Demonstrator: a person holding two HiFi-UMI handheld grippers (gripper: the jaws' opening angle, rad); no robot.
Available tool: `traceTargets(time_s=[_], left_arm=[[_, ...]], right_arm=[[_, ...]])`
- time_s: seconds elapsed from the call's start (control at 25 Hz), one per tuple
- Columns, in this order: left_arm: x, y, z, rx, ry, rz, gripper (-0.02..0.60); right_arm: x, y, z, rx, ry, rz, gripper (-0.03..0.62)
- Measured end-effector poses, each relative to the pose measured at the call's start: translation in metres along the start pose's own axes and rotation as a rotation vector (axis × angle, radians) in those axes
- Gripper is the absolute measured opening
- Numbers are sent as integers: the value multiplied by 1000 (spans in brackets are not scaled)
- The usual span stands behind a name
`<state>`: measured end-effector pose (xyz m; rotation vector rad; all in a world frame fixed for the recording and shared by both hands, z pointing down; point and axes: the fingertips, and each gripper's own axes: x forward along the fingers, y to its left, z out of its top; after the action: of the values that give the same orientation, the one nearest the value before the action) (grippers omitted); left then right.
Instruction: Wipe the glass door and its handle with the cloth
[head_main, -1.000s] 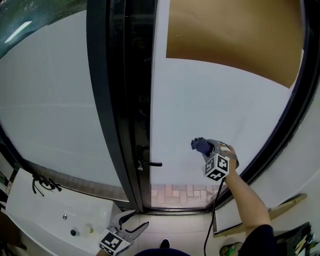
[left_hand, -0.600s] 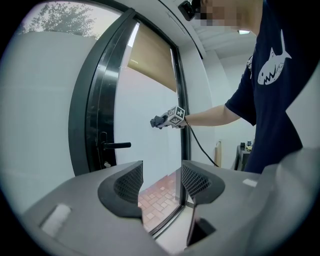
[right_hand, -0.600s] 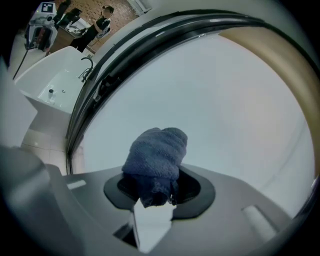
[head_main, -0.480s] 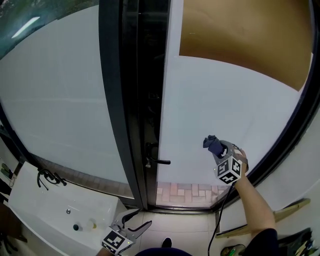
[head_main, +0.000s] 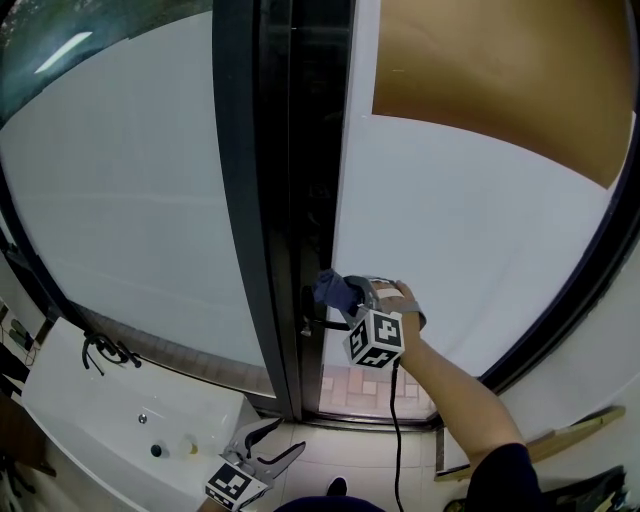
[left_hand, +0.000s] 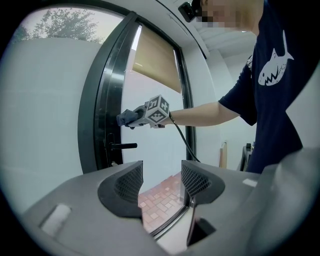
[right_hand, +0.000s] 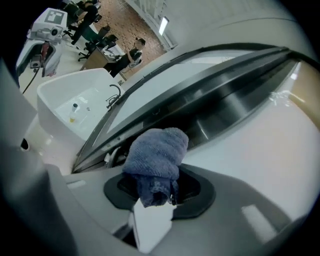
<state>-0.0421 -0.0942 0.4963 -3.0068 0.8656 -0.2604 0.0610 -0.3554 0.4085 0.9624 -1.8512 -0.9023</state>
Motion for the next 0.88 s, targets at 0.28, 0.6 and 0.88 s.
traceTargets(time_s=[0.28, 0.6, 0.88], left_arm=[[-14, 8, -6, -23, 6, 58, 236], [-10, 8, -5, -26, 0, 42, 237], [11, -1, 2, 0, -11, -30, 236]], right_arm=[[51, 25, 25, -18, 11, 62, 146], [31, 23, -41, -28, 107, 38, 146], [-20, 9, -127, 10, 229, -21, 146]])
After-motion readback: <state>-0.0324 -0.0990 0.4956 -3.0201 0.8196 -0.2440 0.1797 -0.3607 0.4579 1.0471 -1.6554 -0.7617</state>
